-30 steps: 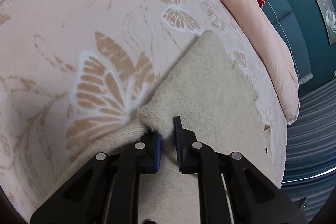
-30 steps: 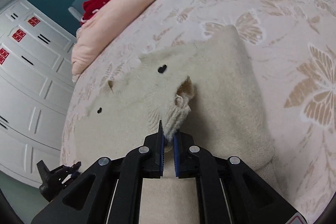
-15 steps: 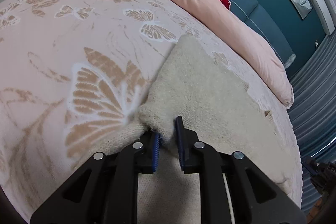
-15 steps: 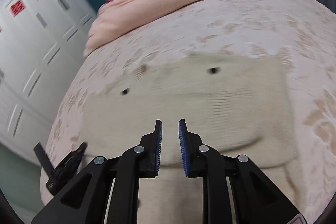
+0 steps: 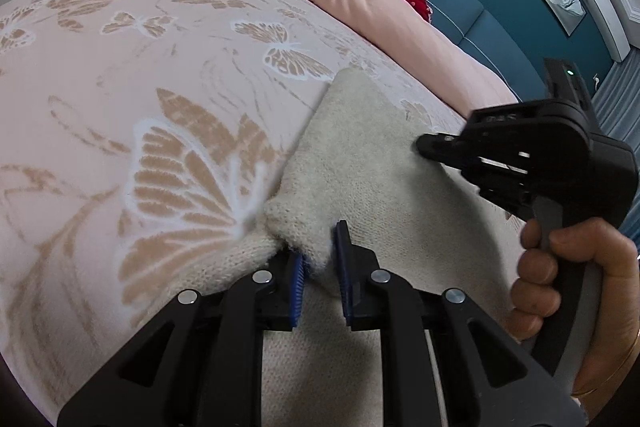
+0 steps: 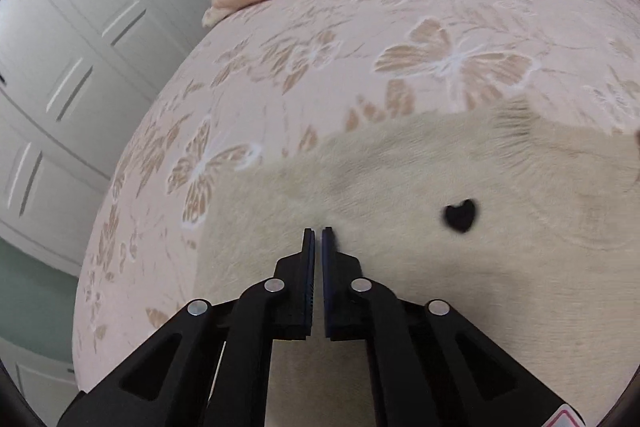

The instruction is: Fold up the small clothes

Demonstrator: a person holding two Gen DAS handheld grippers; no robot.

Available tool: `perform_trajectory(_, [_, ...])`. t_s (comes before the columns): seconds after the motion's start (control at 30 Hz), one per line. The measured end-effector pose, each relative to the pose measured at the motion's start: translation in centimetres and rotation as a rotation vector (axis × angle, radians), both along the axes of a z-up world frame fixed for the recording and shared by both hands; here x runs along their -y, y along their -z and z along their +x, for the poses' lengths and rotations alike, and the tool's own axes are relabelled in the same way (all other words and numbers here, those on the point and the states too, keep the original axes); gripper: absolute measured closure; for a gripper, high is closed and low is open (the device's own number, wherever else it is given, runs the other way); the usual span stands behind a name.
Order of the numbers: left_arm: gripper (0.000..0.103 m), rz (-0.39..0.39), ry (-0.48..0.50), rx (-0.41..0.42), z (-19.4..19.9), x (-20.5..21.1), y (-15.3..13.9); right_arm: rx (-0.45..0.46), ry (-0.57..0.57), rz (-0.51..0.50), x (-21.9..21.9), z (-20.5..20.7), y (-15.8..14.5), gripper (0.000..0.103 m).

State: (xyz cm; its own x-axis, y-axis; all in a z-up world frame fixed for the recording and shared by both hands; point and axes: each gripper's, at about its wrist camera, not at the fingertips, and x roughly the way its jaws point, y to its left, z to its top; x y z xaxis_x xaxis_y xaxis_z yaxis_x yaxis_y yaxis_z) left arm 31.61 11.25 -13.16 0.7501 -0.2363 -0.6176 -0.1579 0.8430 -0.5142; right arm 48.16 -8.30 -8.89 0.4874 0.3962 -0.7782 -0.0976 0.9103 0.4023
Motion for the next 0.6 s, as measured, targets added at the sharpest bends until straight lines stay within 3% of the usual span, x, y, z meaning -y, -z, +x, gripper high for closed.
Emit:
perform_trajectory(0.07, [0.088, 0.001, 0.000, 0.002, 0.0, 0.0, 0.0, 0.047, 0.025, 0.032, 3.6, -2.3, -1.2, 0.090])
perform_trajectory(0.13, [0.088, 0.003, 0.001, 0.004, 0.0, 0.0, 0.0, 0.079, 0.072, -0.016, 8.0, -5.6, -1.5, 0.090])
perform_trajectory(0.23, [0.088, 0.006, 0.000, 0.004, -0.1, 0.1, 0.0, 0.132, 0.272, -0.092, 16.3, -11.9, -1.8, 0.082])
perform_trajectory(0.3, [0.088, 0.010, 0.000, 0.002, -0.1, 0.2, 0.0, 0.147, 0.448, -0.093, 22.3, -15.9, -2.0, 0.037])
perform_trajectory(0.33, [0.088, 0.013, 0.000, 0.000, 0.0, 0.2, 0.0, 0.134, 0.516, -0.081, 24.8, -17.1, -1.7, 0.034])
perform_trajectory(0.43, [0.088, 0.027, -0.001, -0.007, 0.1, 0.4, -0.2, 0.054, 0.515, 0.001, 28.2, -17.3, -0.3, 0.035])
perform_trajectory(0.53, [0.088, 0.055, -0.003, -0.027, 0.2, 0.7, -0.5, 0.038, 0.462, 0.017, 27.5, -16.1, 0.4, 0.041])
perform_trajectory(0.6, [0.088, 0.081, -0.001, -0.056, 0.6, 0.9, -0.8, -0.013, 0.402, 0.047, 26.3, -14.9, 1.2, 0.092])
